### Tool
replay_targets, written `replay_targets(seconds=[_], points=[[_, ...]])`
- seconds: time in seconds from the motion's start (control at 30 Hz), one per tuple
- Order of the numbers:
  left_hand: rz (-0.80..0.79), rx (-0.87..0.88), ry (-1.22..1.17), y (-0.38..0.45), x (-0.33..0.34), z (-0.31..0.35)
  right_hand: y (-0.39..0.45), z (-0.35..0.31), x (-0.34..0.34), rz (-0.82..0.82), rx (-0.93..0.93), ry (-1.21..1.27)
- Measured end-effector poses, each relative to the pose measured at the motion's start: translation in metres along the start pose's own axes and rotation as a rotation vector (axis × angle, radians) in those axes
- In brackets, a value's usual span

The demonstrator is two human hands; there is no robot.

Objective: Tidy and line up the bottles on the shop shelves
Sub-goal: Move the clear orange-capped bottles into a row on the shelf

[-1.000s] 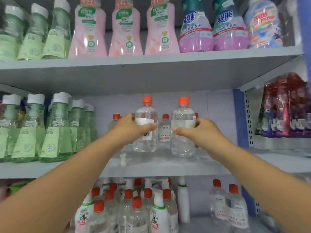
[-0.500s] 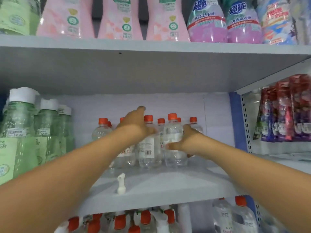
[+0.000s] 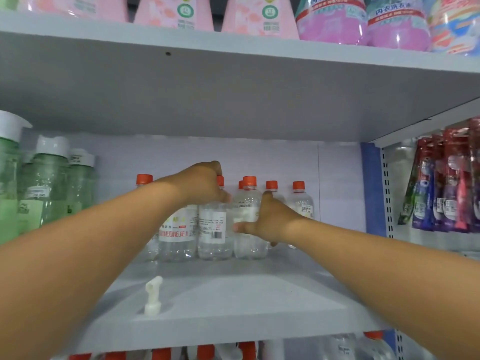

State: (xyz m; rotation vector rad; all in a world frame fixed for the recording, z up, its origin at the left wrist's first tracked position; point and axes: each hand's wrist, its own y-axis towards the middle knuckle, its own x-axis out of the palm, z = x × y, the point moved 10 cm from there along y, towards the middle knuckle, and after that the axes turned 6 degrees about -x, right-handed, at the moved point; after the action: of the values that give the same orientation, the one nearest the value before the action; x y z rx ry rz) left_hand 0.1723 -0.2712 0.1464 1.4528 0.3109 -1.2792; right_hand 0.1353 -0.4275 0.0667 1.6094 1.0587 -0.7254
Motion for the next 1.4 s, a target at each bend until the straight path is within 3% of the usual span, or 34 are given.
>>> replay_targets(seconds=[0.13, 0.3, 0.4, 0.57, 0.77, 0.9, 1.27, 1.4], points=[[-0.068, -0.034, 0.07, 0.007, -0.001, -0.003, 0.012, -0.002, -0.017, -0.122, -0.032, -0.066], [-0.047, -0.106, -0.101, 0.009, -0.004, -0.011, 0.036, -0.017, -0.071, -0.005, -0.096, 0.085], [-0.014, -0.101, -0.207, 0.008, -0.004, -0.014, 0.045, -0.015, -0.066, -0.028, -0.113, 0.11], [0.054, -0.153, -0.184, 0.006, -0.008, -0.01, 0.053, -0.001, -0.056, 0.043, -0.13, 0.373], [0.119, -0.129, -0.197, 0.005, -0.008, -0.007, 0.053, 0.004, -0.056, 0.166, -0.126, 0.31], [0.102, -0.105, -0.213, 0.002, -0.005, -0.006, 0.049, 0.003, -0.054, 0.156, -0.134, 0.419], [0.183, -0.143, -0.13, 0.003, -0.007, -0.005, 0.045, 0.002, -0.055, 0.212, -0.115, 0.401], [0.152, -0.148, -0.205, 0.005, -0.003, -0.005, 0.044, 0.002, -0.055, 0.218, -0.121, 0.5]])
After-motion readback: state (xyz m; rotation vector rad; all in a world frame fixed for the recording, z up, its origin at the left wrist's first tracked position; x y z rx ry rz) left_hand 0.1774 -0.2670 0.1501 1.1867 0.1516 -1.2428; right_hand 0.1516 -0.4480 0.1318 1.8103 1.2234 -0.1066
